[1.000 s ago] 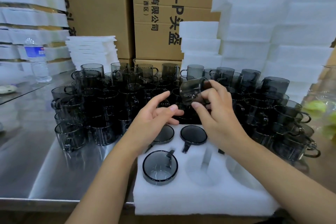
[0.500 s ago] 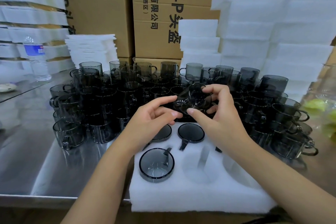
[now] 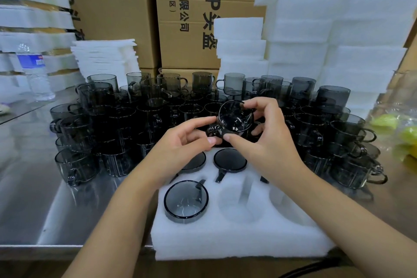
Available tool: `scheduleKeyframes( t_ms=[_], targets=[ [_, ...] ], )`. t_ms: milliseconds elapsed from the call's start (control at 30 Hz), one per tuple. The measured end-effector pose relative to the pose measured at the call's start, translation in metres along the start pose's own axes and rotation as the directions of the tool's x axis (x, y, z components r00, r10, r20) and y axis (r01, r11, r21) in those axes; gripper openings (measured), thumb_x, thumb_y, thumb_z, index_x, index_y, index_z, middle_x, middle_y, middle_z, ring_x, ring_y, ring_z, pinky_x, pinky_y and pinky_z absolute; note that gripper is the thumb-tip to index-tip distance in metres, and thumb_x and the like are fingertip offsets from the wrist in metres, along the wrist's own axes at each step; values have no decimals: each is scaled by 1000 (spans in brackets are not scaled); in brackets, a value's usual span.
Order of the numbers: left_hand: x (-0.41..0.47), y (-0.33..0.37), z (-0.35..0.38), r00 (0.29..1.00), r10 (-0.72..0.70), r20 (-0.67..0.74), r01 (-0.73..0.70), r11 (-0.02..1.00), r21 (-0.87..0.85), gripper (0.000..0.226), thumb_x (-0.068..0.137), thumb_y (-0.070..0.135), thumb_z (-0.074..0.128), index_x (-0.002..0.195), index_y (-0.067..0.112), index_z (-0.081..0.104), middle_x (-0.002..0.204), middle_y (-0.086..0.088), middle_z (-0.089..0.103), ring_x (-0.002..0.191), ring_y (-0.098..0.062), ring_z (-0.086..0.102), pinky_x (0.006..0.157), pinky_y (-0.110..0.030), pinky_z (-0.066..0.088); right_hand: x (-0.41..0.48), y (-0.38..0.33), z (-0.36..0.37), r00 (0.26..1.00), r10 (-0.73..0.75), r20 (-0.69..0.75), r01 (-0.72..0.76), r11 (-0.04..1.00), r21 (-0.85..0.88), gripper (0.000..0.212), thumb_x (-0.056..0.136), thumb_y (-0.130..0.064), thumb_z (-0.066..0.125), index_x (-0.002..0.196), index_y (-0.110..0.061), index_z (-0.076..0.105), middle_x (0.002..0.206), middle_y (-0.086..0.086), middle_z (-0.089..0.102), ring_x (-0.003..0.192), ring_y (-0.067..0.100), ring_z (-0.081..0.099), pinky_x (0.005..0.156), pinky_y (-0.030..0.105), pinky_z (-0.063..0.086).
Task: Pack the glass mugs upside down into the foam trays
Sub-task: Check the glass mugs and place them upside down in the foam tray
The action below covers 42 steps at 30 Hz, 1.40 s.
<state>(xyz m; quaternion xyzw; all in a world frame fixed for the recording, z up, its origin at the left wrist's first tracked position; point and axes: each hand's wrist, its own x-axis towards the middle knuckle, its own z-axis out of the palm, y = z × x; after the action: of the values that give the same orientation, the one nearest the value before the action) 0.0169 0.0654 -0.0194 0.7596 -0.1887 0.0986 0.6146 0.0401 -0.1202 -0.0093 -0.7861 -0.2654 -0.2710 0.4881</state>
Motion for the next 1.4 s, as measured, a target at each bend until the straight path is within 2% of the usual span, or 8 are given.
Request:
scheduleKeyframes(
  t_ms=[200,367,500,700,933,1033,1200,1400],
  targets=[
    [8,3,8,997,-79,24,69,954,290,26,90,17,63,110,34,65,100,10,73,98,-5,66,94,-32,50,2,2,2,993,-71,-94,67,997,-42,57,68,-20,79,111,-28,42,109,-19,41,104,2,42,85,3,30],
    [35,31,9,981,-194,1,177,896,408,32,93,2,47,92,27,67,90,7,72,90,-9,68,90,-34,51,2,-1,4,968,-151,-201,148,989,-30,57,67,-25,74,113,-22,40,111,-2,46,105,12,48,88,11,34],
    [50,40,21,951,-308,8,308,951,-4,52,88,-14,26,111,14,63,89,-8,71,81,-18,72,69,-28,60,5,1,2,964,-97,-249,103,995,10,62,67,-21,82,113,-23,39,112,-3,46,103,6,47,84,11,36],
    [44,18,28,953,-269,141,301,781,-547,50,77,-19,24,112,-3,57,93,-21,66,73,-21,69,67,-29,58,6,7,2,983,-53,-173,55,998,3,70,63,-18,84,115,-26,37,115,-1,45,106,7,46,87,17,39],
    [42,16,22,958,-202,206,283,792,-541,37,72,17,60,108,8,63,96,-13,72,70,-16,63,69,-27,57,4,4,-1,991,-51,-120,44,997,-61,71,65,-16,83,127,-16,48,113,-6,35,110,8,43,97,34,43],
    [44,17,23,963,-213,166,269,802,-533,36,76,32,60,107,13,64,99,-12,73,65,-13,64,71,-27,58,5,3,-1,995,-33,-96,28,998,-51,72,68,-19,81,132,-21,47,109,-12,32,108,7,42,98,33,43],
    [44,16,22,974,-217,59,215,822,-528,44,93,37,51,128,10,54,112,-12,70,88,-22,70,70,-27,57,4,3,0,997,-44,-62,42,998,-38,68,70,-13,77,130,-24,47,107,-19,31,107,6,41,96,30,43],
    [45,14,22,979,-202,-7,179,883,-434,37,97,45,43,114,17,61,102,-3,74,84,-16,70,77,-27,51,2,4,-1,997,-68,-21,67,998,-11,63,71,-12,75,124,-28,45,108,-18,34,102,-1,41,89,20,40]
  ],
)
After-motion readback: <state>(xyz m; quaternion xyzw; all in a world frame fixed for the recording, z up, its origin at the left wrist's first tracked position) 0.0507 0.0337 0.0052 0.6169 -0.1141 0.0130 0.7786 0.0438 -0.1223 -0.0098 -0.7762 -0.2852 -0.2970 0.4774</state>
